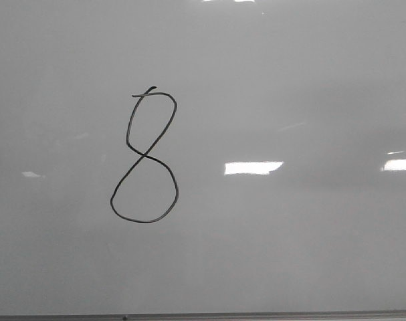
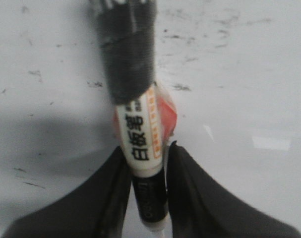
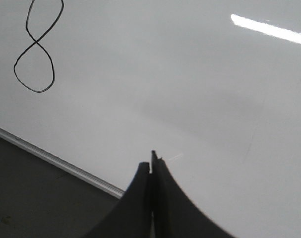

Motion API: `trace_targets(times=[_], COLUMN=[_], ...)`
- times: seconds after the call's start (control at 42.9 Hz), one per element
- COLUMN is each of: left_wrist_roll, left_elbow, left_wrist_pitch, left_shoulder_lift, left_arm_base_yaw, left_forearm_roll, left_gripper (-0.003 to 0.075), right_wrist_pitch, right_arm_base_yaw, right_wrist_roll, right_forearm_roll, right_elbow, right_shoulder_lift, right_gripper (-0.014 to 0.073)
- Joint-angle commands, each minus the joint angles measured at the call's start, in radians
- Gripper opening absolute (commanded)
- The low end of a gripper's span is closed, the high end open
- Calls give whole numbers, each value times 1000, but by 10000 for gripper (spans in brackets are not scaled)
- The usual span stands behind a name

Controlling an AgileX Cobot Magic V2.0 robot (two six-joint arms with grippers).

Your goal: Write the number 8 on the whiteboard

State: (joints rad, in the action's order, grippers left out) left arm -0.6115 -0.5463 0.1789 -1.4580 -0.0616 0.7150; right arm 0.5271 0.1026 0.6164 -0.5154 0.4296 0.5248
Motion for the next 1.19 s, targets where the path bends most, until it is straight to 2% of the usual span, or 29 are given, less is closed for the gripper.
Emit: trace_targets(times=[0.0,0.186,0.443,0.606,0.746,0.979,1.072,1.166], left_wrist_roll=[6,6,6,-5,-6,-27,-27,-27], left_elbow=[-22,-22,-22,-22,-14,-7,-6,13], left_wrist_pitch=[49,45,45,33,7,-114,-179,-214], left_shoulder_lift=[23,23,29,99,216,488,586,669], left_arm_base_yaw=[-8,-8,-8,7,28,30,30,30], left_forearm_roll=[2,2,2,2,1,-6,-6,-6], left_gripper=[223,303,370,442,444,414,324,191], right_wrist_pitch=[-63,-61,-60,-61,-61,-59,-59,-59], right_arm_base_yaw=[-3,-3,-3,-3,-3,-3,-3,-3], right_wrist_roll=[-1,-1,-1,-1,-1,-1,-1,-1], right_forearm_roll=[-25,-25,-25,-25,-25,-25,-25,-25], right_elbow=[24,24,24,24,24,24,24,24], right_shoulder_lift=[1,1,1,1,1,1,1,1], right_gripper=[-68,-68,-68,-68,-68,-68,-68,-68])
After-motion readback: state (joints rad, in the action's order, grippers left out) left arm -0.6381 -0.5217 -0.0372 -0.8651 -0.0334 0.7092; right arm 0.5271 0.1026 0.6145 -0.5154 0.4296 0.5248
